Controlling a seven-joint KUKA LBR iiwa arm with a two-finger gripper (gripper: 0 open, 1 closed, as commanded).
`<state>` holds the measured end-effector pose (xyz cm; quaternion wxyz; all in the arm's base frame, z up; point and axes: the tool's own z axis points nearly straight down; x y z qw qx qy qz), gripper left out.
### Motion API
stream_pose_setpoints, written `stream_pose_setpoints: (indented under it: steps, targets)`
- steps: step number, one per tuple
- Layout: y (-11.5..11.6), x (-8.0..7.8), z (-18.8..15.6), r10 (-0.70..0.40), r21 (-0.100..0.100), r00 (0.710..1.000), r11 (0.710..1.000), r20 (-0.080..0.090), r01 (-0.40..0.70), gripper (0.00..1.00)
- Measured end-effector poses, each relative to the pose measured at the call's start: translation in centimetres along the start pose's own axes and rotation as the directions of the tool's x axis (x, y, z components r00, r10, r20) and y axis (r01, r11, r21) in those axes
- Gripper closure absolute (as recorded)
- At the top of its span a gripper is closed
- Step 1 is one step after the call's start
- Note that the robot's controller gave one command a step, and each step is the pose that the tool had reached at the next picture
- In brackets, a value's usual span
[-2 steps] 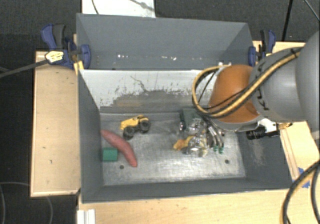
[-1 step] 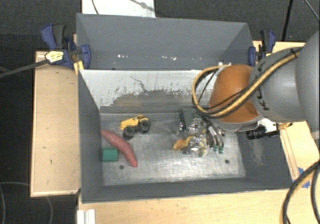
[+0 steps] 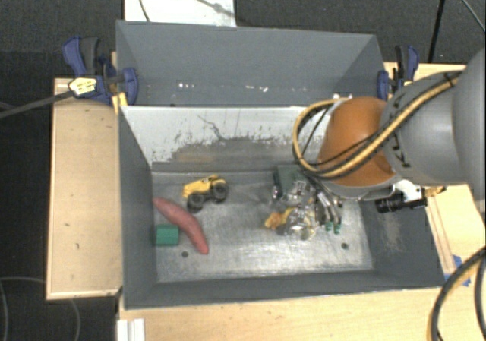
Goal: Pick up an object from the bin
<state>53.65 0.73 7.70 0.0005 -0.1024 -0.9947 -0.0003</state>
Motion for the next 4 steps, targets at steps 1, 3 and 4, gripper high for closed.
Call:
stream_pose_setpoints:
  steps: [1,3,4]
  targets:
    - [-0.1,0.2,-2.0,0.0,0.002,1.0,1.0,-0.008,0.0,1.0]
    - [0.0,0.0,-6.6,0.0,0.0,1.0,1.0,-0.001,0.0,1.0]
    - [0.0,0.0,-8.6,0.0,0.0,1.0,1.0,0.001,0.0,1.0]
